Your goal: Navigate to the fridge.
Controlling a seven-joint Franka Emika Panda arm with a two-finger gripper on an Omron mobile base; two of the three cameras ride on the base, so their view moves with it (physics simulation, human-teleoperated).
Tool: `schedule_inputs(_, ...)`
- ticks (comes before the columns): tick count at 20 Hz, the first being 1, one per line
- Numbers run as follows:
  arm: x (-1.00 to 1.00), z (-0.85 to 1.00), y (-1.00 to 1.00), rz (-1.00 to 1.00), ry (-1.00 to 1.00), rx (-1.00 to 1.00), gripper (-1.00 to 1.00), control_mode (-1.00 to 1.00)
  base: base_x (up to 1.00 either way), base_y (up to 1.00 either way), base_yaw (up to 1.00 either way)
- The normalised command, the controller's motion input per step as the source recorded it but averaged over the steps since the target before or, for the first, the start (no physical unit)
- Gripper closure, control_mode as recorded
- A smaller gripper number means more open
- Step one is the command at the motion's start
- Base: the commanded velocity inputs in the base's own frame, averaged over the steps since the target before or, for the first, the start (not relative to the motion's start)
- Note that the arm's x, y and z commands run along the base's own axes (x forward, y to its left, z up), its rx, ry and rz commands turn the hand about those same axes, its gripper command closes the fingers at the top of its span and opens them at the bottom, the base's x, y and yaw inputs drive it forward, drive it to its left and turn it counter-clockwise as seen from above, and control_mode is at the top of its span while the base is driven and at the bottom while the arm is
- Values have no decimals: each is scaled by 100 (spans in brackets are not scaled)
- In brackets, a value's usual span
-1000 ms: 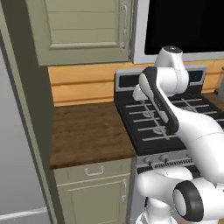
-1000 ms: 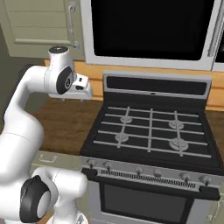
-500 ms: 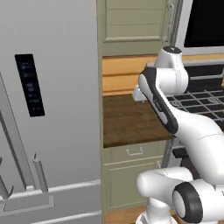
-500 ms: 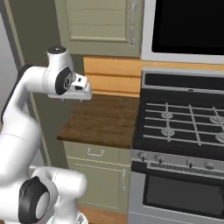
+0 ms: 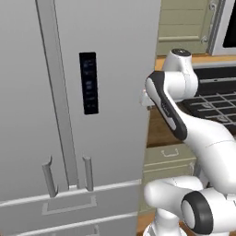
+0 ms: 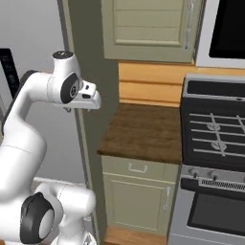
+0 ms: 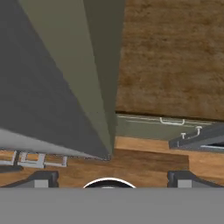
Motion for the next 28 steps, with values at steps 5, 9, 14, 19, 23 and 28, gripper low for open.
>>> schedule_inputs(5, 0, 0, 0, 0, 0, 0, -100, 100, -37, 64, 0)
schedule_inputs(9, 0, 0, 0, 0, 0, 0, -100, 100, -9, 66, 0)
schedule_inputs(14, 0, 0, 0, 0, 0, 0, -100, 100, 0, 49, 0)
schedule_inputs(19, 0, 0, 0, 0, 0, 0, -100, 100, 0, 47, 0)
schedule_inputs(23, 0, 0, 0, 0, 0, 0, -100, 100, 0, 72, 0)
schedule_inputs(28, 0, 0, 0, 0, 0, 0, -100, 100, 4, 12, 0)
